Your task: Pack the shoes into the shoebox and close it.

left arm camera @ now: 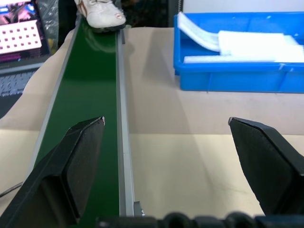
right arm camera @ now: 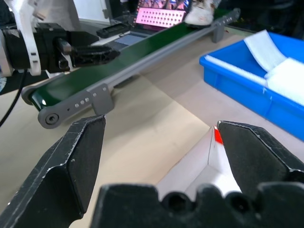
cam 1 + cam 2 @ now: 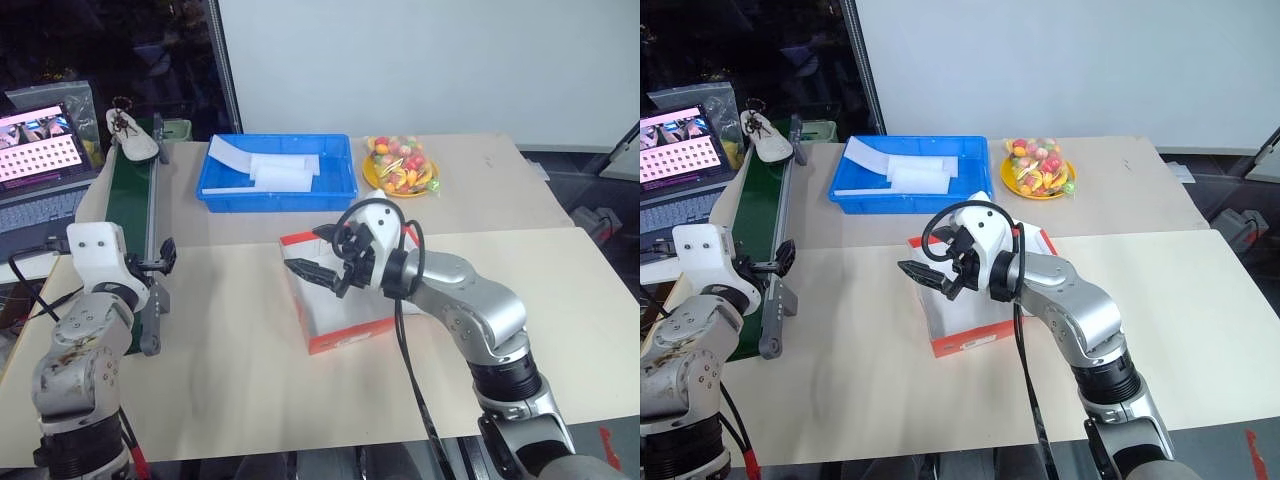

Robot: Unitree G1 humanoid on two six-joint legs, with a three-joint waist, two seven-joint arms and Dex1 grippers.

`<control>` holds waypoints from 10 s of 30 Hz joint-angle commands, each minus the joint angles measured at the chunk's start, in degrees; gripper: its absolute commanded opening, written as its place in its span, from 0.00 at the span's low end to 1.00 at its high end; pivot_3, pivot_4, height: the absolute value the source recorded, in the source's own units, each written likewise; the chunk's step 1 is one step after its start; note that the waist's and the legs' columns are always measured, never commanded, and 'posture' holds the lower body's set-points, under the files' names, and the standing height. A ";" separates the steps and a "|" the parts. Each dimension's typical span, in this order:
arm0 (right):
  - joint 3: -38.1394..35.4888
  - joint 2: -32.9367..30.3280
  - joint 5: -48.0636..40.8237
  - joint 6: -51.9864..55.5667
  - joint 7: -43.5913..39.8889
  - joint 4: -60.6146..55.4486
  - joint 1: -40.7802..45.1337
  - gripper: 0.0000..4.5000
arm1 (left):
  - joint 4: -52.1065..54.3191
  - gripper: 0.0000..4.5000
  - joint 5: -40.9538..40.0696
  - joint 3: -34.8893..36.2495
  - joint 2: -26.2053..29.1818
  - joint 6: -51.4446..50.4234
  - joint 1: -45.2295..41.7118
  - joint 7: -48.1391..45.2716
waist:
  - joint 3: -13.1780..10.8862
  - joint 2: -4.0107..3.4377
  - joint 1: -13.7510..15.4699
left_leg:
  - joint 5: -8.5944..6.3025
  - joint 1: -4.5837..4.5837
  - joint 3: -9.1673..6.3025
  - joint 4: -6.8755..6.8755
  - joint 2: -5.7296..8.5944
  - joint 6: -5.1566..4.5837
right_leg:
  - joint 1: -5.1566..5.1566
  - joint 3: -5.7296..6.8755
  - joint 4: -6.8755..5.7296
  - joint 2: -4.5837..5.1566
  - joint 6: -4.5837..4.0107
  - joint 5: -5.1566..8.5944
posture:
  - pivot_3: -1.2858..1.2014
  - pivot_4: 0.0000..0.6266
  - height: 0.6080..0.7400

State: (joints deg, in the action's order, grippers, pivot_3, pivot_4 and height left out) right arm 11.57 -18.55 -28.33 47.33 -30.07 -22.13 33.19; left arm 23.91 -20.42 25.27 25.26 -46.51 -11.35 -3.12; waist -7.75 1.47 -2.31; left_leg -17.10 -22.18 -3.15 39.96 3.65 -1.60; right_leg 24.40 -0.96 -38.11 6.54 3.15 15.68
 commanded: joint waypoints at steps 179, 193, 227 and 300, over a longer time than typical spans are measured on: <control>-38.45 27.07 -40.04 22.10 39.01 27.77 23.64 1.00 | 3.67 0.00 -8.96 -20.46 -15.53 -7.08 -20.36 -10.83 | -0.15 -0.19 -1.41 | 0.11 -0.09 0.08 -0.04 -0.06 0.12 | 0.11 0.01 -0.19 -0.11 -0.21 -0.13 | 0.52 0.24 0.88; -36.86 26.92 -41.02 20.53 39.24 26.87 23.47 0.25 | 3.88 0.00 -7.78 -22.07 -13.24 -6.35 -19.95 -10.82 | -0.15 -0.19 -1.52 | 0.11 -0.08 0.08 -0.03 -0.05 0.12 | 0.12 0.01 -0.22 -0.11 -0.21 -0.13 | 0.52 0.24 0.88; -28.39 6.09 -25.51 35.84 35.43 28.59 22.94 0.19 | 9.24 0.76 -10.36 -19.25 12.49 9.24 -4.29 -39.67 | -0.17 -0.26 -1.44 | 0.10 -0.10 0.21 -0.10 -0.20 0.10 | 0.16 -0.13 -0.06 -0.22 -0.22 -0.13 | 0.52 0.24 0.88; 4.32 4.64 12.64 -7.16 12.38 -4.48 -5.11 1.00 | -1.37 0.99 13.61 -7.78 -4.12 5.66 -4.37 2.76 | -0.07 -0.08 0.38 | 0.09 0.02 0.05 0.18 0.10 0.10 | 0.30 0.00 -0.18 -0.03 -0.23 -0.20 | 0.52 0.24 0.88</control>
State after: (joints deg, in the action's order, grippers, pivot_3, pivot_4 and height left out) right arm 18.31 -14.28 -14.82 42.82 -16.58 -25.93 28.00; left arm 22.78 -7.09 15.91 20.39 -43.65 -15.12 0.38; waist -7.82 1.40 -1.93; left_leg -17.01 -22.15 -3.10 40.14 3.75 -1.50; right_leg 24.71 -0.96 -38.29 6.50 2.91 15.47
